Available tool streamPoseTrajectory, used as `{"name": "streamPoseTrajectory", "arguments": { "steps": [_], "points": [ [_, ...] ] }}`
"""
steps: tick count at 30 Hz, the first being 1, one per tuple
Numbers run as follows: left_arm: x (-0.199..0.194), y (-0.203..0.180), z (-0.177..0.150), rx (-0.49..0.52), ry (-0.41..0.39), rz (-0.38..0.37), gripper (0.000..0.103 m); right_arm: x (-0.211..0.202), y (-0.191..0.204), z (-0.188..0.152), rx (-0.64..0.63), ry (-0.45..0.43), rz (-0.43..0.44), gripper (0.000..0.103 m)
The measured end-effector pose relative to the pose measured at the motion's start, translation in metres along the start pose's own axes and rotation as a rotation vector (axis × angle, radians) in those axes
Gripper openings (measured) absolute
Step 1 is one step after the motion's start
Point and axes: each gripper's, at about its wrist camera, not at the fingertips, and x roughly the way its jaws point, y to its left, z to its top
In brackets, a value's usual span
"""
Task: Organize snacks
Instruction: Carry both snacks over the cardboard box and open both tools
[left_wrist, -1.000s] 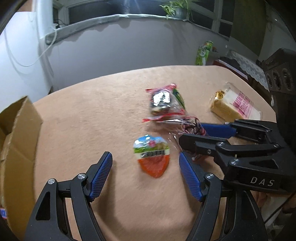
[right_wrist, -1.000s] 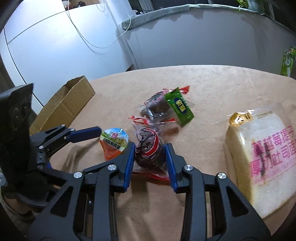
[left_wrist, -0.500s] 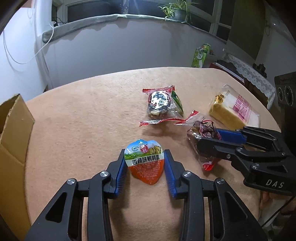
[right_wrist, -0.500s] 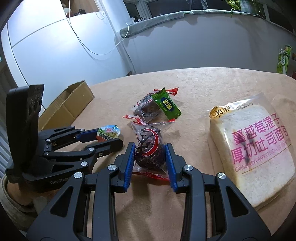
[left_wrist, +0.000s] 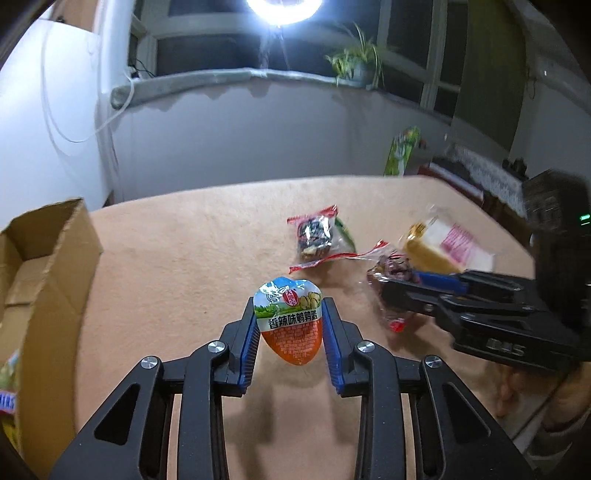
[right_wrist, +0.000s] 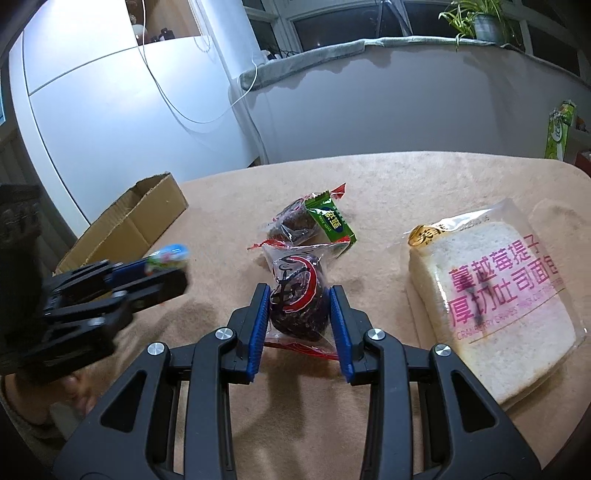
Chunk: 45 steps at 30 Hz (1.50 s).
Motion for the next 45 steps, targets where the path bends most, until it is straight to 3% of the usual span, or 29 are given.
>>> {"name": "streamPoseTrajectory", "arguments": {
  "steps": [13, 22, 36, 45],
  "points": [
    [-0.064, 0.032, -0.014, -0.088, -0.089, 0.013, 0.030, -0.029, 0.022, -0.012, 0.006, -0.018, 0.001, 0.034],
    [-0.102, 0.056, -0.014, -0.114, -0.172, 0.057, 0.030, -0.039, 0.063, 0.011, -0.060, -0.060, 0.011, 0.034],
    [-0.141, 0.147, -0.039, -0.268, -0.226, 0.190, 0.030, 0.017, 0.170, 0.044, -0.220, -0.016, 0.145, 0.034],
    [-0.139, 0.183, -0.052, -0.327, -0.209, 0.200, 0.030, 0.064, 0.251, 0.053, -0.338, 0.026, 0.261, 0.034]
  ]
}}
